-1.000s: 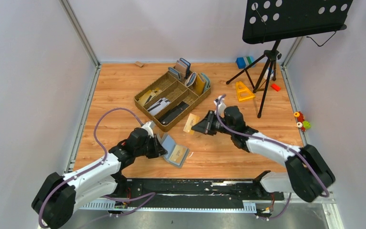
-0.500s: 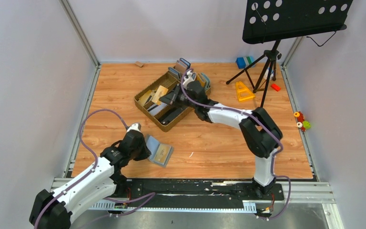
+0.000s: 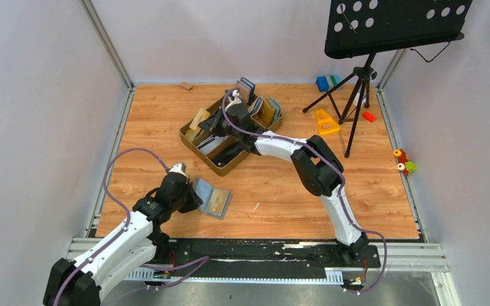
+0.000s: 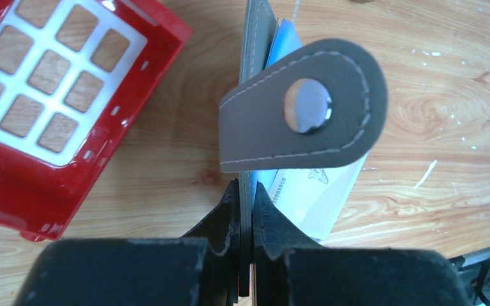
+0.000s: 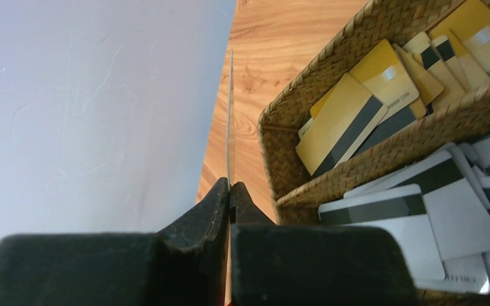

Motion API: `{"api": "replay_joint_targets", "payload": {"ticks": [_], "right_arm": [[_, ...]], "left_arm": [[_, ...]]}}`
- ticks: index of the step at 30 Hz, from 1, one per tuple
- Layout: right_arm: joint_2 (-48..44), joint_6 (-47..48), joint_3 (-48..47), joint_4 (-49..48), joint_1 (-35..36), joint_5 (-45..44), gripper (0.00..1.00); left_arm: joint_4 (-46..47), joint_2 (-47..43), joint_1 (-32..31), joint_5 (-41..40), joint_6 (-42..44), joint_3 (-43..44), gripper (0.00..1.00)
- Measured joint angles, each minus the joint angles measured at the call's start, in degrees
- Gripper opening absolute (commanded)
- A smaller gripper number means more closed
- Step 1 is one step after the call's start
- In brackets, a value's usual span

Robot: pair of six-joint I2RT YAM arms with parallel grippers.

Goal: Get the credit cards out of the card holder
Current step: Place the credit card in the storage box.

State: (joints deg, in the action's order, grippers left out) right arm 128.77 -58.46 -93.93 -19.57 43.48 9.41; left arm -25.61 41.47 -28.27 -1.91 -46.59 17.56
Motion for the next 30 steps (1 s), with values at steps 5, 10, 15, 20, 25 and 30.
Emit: {"api": "replay_joint_targets", "payload": {"ticks": [5, 10, 15, 20, 25, 30], "right_arm": [[4.4, 0.0, -4.2, 0.3, 0.3, -1.9, 0.00], [8.9, 0.0, -8.1, 0.9, 0.8, -3.1, 0.00], [12.2, 0.0, -11.2, 1.3, 1.3, -3.6, 0.09], [13.3, 0.0, -12.3, 1.7, 1.7, -3.9, 0.24], [11.2, 0.5, -9.7, 0.5, 2.0, -4.4, 0.54], [1.0, 3.7, 1.6, -0.1, 2.3, -4.4, 0.73]], "left_arm": [[1.6, -0.2, 0.0, 2.6, 2.0, 0.0, 0.00], [2.3, -0.4, 0.2, 4.1, 2.9, 0.0, 0.00], [2.4, -0.3, 0.2, 4.6, 3.4, 0.0, 0.00], [2.8, 0.5, 0.2, 4.6, 3.8, 0.0, 0.00], [3.1, 1.1, 0.2, 5.0, 4.5, 0.0, 0.00], [4.1, 1.1, 0.2, 6.2, 6.8, 0.0, 0.00]]}}
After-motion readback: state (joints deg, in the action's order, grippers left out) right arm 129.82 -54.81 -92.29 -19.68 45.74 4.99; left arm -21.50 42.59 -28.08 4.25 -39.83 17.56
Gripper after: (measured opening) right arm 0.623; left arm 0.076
